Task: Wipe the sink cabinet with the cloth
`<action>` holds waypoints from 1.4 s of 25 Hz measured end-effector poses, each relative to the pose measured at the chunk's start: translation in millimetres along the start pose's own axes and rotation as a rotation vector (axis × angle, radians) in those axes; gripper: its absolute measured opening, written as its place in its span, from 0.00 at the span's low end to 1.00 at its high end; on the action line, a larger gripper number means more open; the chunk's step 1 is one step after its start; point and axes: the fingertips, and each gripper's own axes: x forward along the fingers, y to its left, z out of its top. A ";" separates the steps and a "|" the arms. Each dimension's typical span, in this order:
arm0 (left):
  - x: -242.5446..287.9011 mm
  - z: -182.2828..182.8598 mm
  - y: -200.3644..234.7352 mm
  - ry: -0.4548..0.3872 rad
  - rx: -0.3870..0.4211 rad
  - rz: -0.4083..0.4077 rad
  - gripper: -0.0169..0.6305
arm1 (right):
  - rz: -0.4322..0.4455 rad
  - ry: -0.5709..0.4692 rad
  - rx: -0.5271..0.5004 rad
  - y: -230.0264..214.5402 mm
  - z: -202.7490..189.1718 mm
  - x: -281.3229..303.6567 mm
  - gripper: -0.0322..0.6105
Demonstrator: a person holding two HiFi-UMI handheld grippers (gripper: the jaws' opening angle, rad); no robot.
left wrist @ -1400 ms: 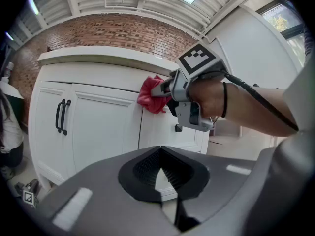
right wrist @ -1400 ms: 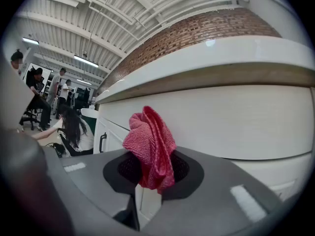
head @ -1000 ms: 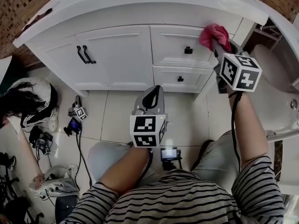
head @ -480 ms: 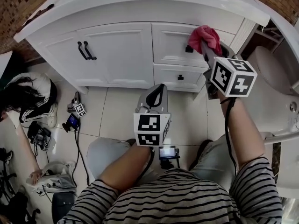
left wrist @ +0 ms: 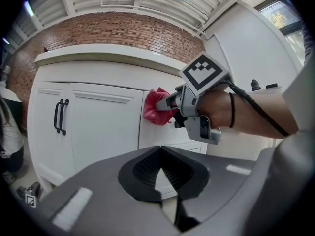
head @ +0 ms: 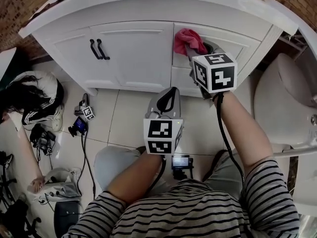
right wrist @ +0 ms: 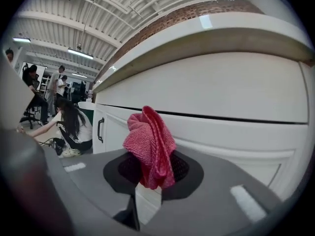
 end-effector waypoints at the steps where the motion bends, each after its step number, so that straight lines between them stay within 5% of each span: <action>1: 0.0 0.1 0.6 -0.001 0.004 -0.001 0.03 | -0.018 0.003 0.004 -8.2 -0.8 -4.1 0.17; 9: 4.4 -10.9 -10.1 0.026 0.036 -0.014 0.03 | -0.131 0.022 0.074 -75.3 -20.8 -53.4 0.17; 19: 5.7 -22.0 -13.4 0.059 0.064 -0.001 0.03 | -0.077 -0.035 0.388 -96.7 -27.1 -69.6 0.18; 26: 7.8 -20.6 -16.0 0.054 0.072 -0.004 0.03 | -0.090 -0.071 0.394 -97.8 -26.6 -74.7 0.17; 35: 9.4 -21.8 -19.7 0.056 0.069 -0.020 0.03 | -0.267 -0.105 0.375 -157.3 -43.6 -114.7 0.16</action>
